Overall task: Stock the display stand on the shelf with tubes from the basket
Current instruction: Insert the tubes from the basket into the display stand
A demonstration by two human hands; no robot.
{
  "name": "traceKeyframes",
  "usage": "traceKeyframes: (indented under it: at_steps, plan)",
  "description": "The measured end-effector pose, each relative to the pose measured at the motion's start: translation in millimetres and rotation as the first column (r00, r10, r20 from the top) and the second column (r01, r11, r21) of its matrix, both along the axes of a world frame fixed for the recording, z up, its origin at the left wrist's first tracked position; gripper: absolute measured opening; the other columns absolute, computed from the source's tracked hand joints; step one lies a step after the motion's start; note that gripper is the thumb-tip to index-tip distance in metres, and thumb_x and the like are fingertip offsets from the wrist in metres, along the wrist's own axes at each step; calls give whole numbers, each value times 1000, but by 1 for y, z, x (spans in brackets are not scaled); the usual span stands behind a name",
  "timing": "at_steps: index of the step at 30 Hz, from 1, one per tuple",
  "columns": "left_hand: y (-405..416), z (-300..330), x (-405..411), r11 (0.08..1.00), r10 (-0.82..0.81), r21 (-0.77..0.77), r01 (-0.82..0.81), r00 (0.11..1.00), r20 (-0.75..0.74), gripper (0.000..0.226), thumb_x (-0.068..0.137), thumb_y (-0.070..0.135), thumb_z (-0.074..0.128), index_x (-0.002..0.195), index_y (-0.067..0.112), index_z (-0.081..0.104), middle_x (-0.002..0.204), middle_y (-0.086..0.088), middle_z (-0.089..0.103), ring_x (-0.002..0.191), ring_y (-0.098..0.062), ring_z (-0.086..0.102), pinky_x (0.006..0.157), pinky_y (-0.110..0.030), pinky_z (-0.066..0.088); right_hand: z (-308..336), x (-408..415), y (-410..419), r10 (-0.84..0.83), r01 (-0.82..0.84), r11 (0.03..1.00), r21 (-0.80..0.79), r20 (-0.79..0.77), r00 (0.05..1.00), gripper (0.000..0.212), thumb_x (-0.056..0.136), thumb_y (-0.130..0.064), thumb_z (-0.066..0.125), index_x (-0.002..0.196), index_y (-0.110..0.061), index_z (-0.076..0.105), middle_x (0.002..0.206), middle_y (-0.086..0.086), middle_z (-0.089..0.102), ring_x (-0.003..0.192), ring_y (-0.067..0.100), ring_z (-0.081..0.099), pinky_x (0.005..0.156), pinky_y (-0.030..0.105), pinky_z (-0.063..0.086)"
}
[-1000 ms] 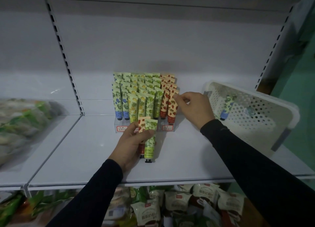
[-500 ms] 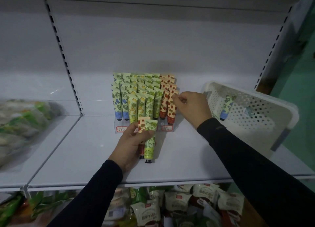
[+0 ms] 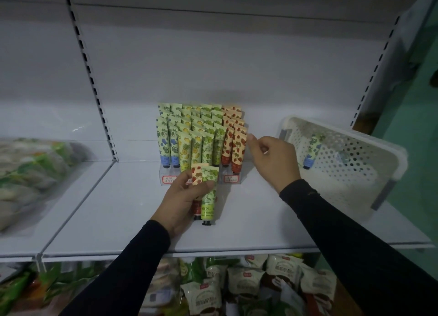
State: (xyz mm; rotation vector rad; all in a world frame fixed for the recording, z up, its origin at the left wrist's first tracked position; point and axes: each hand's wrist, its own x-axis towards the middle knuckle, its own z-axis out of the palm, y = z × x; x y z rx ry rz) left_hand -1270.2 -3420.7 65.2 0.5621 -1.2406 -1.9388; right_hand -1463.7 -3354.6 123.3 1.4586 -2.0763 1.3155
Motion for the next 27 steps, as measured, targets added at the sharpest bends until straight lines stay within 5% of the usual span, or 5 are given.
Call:
traceKeyframes:
  at_steps: [4, 8, 14, 18, 27]
  plan:
    - [5, 8, 2, 999, -27, 27, 28, 999, -42, 47, 72, 7, 71, 118, 10, 64, 102, -7, 75, 82, -18, 72, 63, -31, 56, -10, 12, 14, 157, -189, 972, 142, 213, 964, 55, 93, -55, 48, 76, -7, 67, 70, 11, 67, 61, 22, 66, 64, 42, 55]
    - [9, 17, 1, 999, -42, 1, 42, 999, 15, 51, 74, 11, 73, 123, 9, 61, 110, -10, 74, 91, -22, 72, 75, -36, 55, -11, 36, 26, 307, -445, 865, 233, 457, 835, 29, 94, -47, 53, 99, -23, 69, 90, 0, 71, 66, 12, 69, 50, 19, 51]
    - [19, 23, 2, 993, -63, -95, 75, 991, 116, 51, 70, 17, 79, 117, 8, 63, 107, -11, 73, 95, -24, 67, 80, -38, 51, -6, 46, 27, 331, -509, 859, 54, 700, 633, 14, 92, -26, 64, 96, -14, 69, 72, 4, 67, 57, 9, 61, 51, 16, 46]
    - [21, 27, 9, 994, -50, -92, 65, 986, 157, 34, 81, 19, 73, 113, 9, 64, 102, -9, 74, 84, -21, 70, 63, -32, 53, 1, 43, 28, 360, -453, 884, -118, 790, 496, 13, 89, -17, 68, 93, -6, 72, 76, 13, 66, 57, 13, 60, 56, 19, 52]
    - [-15, 18, 47, 992, 127, -3, -127, 986, 109, 9, 99, 8, 52, 99, 2, 59, 82, -18, 66, 66, -24, 63, 59, -30, 55, 32, 27, 24, 321, -290, 946, -146, 552, 769, 14, 88, -21, 70, 94, -9, 74, 76, 9, 74, 68, 23, 71, 70, 31, 60]
